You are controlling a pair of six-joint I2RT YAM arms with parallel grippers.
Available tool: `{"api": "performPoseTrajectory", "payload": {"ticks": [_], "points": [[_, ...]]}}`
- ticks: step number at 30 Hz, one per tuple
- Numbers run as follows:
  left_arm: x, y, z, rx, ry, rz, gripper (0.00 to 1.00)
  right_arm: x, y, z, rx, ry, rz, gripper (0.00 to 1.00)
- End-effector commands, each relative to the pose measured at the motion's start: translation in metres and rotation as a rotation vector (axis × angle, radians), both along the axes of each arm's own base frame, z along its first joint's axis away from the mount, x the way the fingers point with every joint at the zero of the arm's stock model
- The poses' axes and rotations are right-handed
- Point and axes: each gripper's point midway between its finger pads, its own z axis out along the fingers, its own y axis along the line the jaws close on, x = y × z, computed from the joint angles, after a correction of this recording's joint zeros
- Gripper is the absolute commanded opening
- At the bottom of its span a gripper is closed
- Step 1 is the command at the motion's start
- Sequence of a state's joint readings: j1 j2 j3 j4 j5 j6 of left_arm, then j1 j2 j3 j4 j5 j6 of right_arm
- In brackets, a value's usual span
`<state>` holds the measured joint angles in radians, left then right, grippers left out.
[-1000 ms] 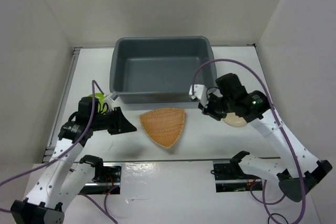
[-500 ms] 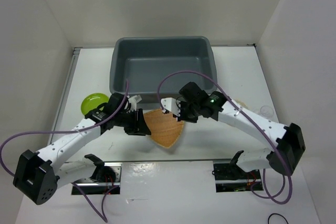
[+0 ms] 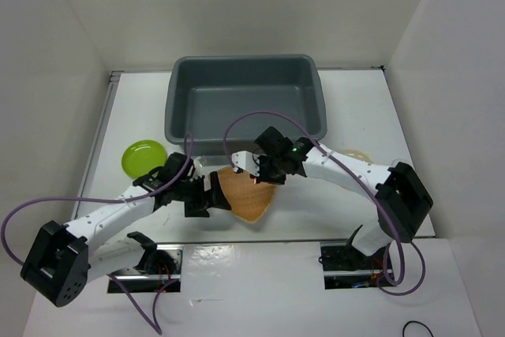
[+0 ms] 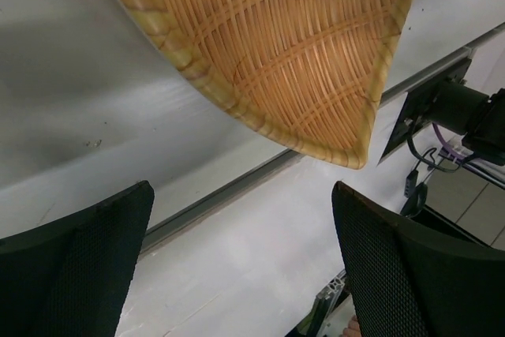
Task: Place the mixed dishes into the plastic bin
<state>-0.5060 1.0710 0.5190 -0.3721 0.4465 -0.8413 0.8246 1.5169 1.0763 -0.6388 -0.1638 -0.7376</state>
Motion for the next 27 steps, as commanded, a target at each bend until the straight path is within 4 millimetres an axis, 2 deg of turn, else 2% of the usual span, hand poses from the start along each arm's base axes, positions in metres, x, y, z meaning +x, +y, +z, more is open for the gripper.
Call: {"api": "performPoseTrajectory", "payload": {"ticks": [1, 3, 4, 5, 6, 9, 10, 15, 16, 20, 23, 24, 27], "points": [[0.015, -0.006, 0.009, -0.063, -0.029, 0.034, 1.0, 0.005, 0.005, -0.016, 0.007, 0.007, 0.01, 0.0], [0.026, -0.013, 0.012, -0.069, -0.028, 0.021, 1.0, 0.004, 0.006, -0.023, 0.0, 0.024, 0.015, 0.0], [0.029, -0.014, 0.01, -0.055, -0.022, 0.008, 1.0, 0.005, 0.01, -0.02, 0.016, 0.028, 0.012, 0.0], [0.035, -0.014, -0.001, -0.029, 0.013, 0.008, 1.0, 0.007, 0.008, -0.025, 0.005, 0.038, 0.002, 0.0], [0.037, -0.016, -0.003, -0.028, 0.025, -0.007, 1.0, 0.011, 0.012, -0.02, 0.023, 0.027, -0.005, 0.0], [0.049, -0.017, -0.016, -0.027, 0.054, -0.008, 1.0, 0.013, 0.012, -0.026, 0.017, 0.046, -0.011, 0.0], [0.055, -0.018, -0.014, -0.039, 0.048, -0.008, 1.0, 0.018, 0.012, -0.027, 0.017, 0.046, -0.022, 0.0], [0.07, -0.019, -0.021, -0.057, 0.045, -0.014, 1.0, 0.017, 0.011, -0.033, 0.018, 0.074, -0.021, 0.0], [0.071, -0.019, -0.025, -0.054, 0.052, -0.013, 0.98, 0.013, 0.01, -0.039, 0.012, 0.099, -0.025, 0.0], [0.081, -0.018, -0.024, -0.098, 0.04, -0.007, 0.89, 0.013, 0.009, -0.041, 0.021, 0.109, -0.039, 0.0], [0.084, -0.02, -0.024, -0.126, 0.042, -0.014, 0.77, 0.009, 0.005, -0.045, 0.02, 0.118, -0.05, 0.0], [0.084, -0.022, -0.022, -0.139, 0.034, -0.022, 0.69, 0.009, 0.006, -0.041, 0.029, 0.115, -0.059, 0.0], [0.086, -0.029, -0.014, -0.173, 0.021, -0.041, 0.53, 0.009, 0.006, -0.04, 0.038, 0.113, -0.068, 0.0]]}}
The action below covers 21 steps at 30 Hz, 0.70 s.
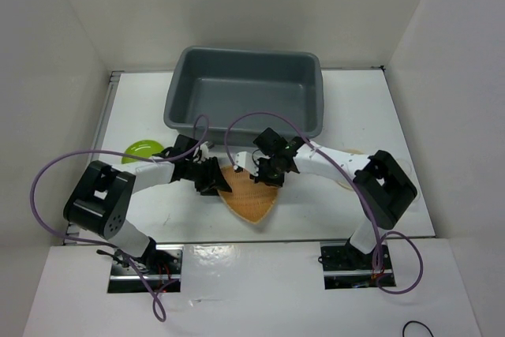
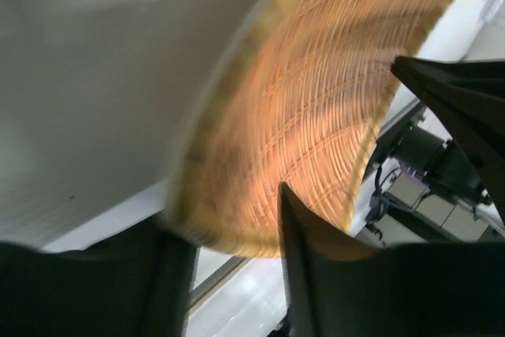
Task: Place the mixed dishes into the plastic bin
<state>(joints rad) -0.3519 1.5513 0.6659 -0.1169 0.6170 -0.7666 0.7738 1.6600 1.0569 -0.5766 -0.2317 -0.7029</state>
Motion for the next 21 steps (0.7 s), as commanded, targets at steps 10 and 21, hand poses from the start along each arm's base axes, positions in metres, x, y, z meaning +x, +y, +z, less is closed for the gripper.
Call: {"api": "performPoseTrajectory", "payload": {"ticks": [10, 21], "points": [[-0.001, -0.027, 0.042, -0.109, -0.066, -0.071, 0.0, 0.002, 0.01, 0.031, 0.121, -0.04, -0.054, 0.0], [-0.034, -0.025, 0.127, -0.178, -0.179, -0.111, 0.0, 0.015, -0.049, 0.172, 0.431, -0.31, -0.312, 0.0]]}}
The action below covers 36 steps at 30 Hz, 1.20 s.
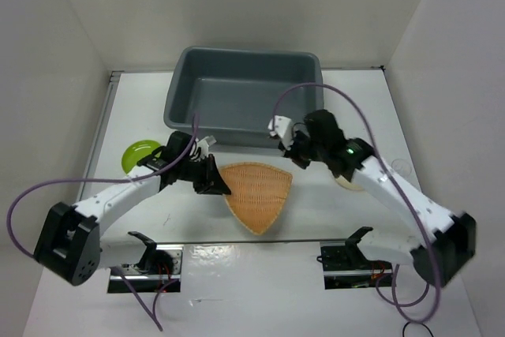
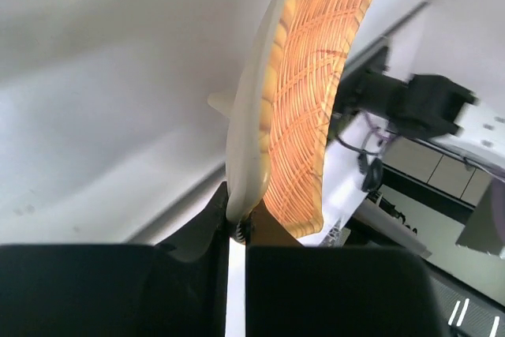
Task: Place the mixed dishes into the plastic bin
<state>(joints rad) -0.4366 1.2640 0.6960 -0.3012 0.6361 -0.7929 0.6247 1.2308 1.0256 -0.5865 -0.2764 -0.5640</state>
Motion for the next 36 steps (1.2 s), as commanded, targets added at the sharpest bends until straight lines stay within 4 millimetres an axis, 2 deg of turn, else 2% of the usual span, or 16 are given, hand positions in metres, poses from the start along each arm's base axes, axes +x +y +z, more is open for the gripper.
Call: {"api": "performPoseTrajectory", "payload": {"ticks": [1, 4, 8, 10, 14, 15, 17, 18, 21, 23, 24, 26, 28, 29, 30, 36], "points": [[-0.002, -0.01, 0.064, -0.116, -0.08, -0.031, 0.0, -0.007, -0.033, 0.064, 0.146, -0.198, -0.163, 0.0], [0.001, -0.014, 0.111, -0.171, -0.154, -0.042, 0.0, -0.007, -0.078, 0.099, 0.231, -0.352, -0.417, 0.0], [0.024, -0.021, 0.186, -0.256, -0.29, -0.032, 0.0, -0.014, -0.143, 0.111, 0.276, -0.49, -0.711, 0.02], [0.05, -0.022, 0.224, -0.265, -0.359, -0.019, 0.0, -0.02, -0.157, 0.091, 0.246, -0.502, -0.762, 0.05], [0.112, -0.019, 0.232, -0.229, -0.367, 0.019, 0.0, -0.027, -0.19, 0.07, 0.205, -0.551, -0.895, 0.06], [0.127, -0.019, 0.254, -0.244, -0.419, 0.028, 0.0, -0.029, -0.197, 0.064, 0.196, -0.56, -0.91, 0.06], [0.165, -0.022, 0.238, -0.207, -0.401, 0.062, 0.0, -0.031, -0.202, 0.068, 0.218, -0.586, -0.934, 0.1], [0.176, -0.024, 0.249, -0.204, -0.411, 0.079, 0.0, -0.033, -0.206, 0.069, 0.238, -0.605, -0.948, 0.11], [0.234, -0.025, 0.213, -0.156, -0.361, 0.132, 0.0, -0.033, -0.212, 0.064, 0.23, -0.617, -0.978, 0.12], [0.254, -0.029, 0.202, -0.152, -0.356, 0.148, 0.0, -0.033, -0.212, 0.064, 0.23, -0.617, -0.978, 0.12], [0.273, -0.028, 0.175, -0.127, -0.315, 0.167, 0.0, -0.034, -0.211, 0.066, 0.234, -0.623, -0.965, 0.12], [0.29, -0.031, 0.172, -0.121, -0.317, 0.174, 0.0, -0.035, -0.206, 0.063, 0.229, -0.612, -0.932, 0.12], [0.312, -0.027, 0.142, -0.074, -0.285, 0.204, 0.0, -0.035, -0.206, 0.063, 0.229, -0.612, -0.932, 0.12], [0.321, -0.027, 0.148, -0.071, -0.31, 0.215, 0.0, -0.035, -0.206, 0.063, 0.229, -0.612, -0.932, 0.12], [0.329, -0.028, 0.126, -0.05, -0.275, 0.222, 0.0, -0.035, -0.206, 0.063, 0.229, -0.612, -0.932, 0.12], [0.356, -0.028, 0.075, -0.012, -0.198, 0.236, 0.0, -0.034, -0.208, 0.059, 0.218, -0.608, -0.94, 0.12]]}}
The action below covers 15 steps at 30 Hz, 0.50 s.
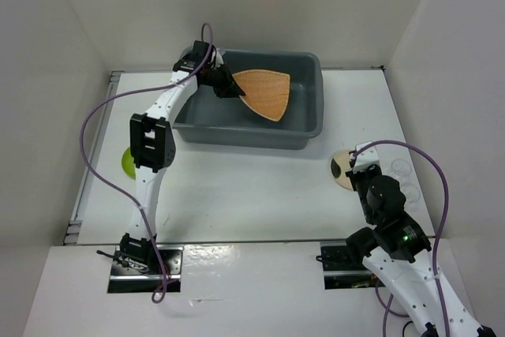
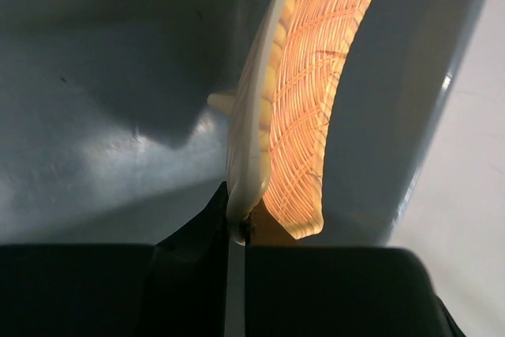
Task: Place the mixed dishes into the plastic bin
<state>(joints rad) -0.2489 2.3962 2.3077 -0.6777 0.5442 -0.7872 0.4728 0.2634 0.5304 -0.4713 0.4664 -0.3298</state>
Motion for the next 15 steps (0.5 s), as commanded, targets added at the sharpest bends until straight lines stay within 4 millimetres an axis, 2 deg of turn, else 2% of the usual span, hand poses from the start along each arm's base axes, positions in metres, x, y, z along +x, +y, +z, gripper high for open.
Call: {"api": "performPoseTrajectory", "payload": {"ticks": [1, 4, 7, 9, 10, 11, 12, 13, 14, 15], "points": [[0.016, -0.003, 0.023, -0.04, -0.07, -0.005, 0.0, 0.003, -0.001, 0.008, 0.024, -0.043, -0.013, 0.12], [0.018, -0.008, 0.007, -0.027, -0.041, -0.007, 0.0, 0.003, -0.003, 0.008, 0.023, -0.043, -0.022, 0.13], [0.015, -0.012, -0.008, -0.012, -0.012, -0.01, 0.12, 0.004, -0.003, 0.007, 0.019, -0.035, -0.022, 0.19], [0.007, -0.015, -0.035, 0.015, 0.049, -0.011, 0.2, 0.004, -0.005, 0.007, 0.019, -0.035, -0.031, 0.24], [0.006, -0.018, -0.037, 0.023, 0.039, -0.011, 0.23, 0.004, -0.005, 0.007, 0.019, -0.035, -0.031, 0.26], [0.003, -0.016, -0.046, 0.034, 0.054, -0.005, 0.28, 0.004, -0.005, 0.007, 0.019, -0.035, -0.031, 0.31], [0.003, -0.016, -0.041, 0.032, 0.045, -0.005, 0.32, 0.004, -0.005, 0.007, 0.019, -0.035, -0.031, 0.32], [-0.001, -0.015, -0.046, 0.033, 0.051, -0.005, 0.37, 0.004, -0.007, 0.007, 0.019, -0.035, -0.041, 0.34], [-0.001, -0.015, -0.05, 0.035, 0.055, -0.005, 0.42, 0.004, -0.007, 0.007, 0.019, -0.035, -0.041, 0.41], [0.002, -0.009, -0.05, 0.034, 0.055, 0.005, 0.56, 0.004, -0.007, 0.007, 0.02, -0.035, -0.041, 0.44]]}}
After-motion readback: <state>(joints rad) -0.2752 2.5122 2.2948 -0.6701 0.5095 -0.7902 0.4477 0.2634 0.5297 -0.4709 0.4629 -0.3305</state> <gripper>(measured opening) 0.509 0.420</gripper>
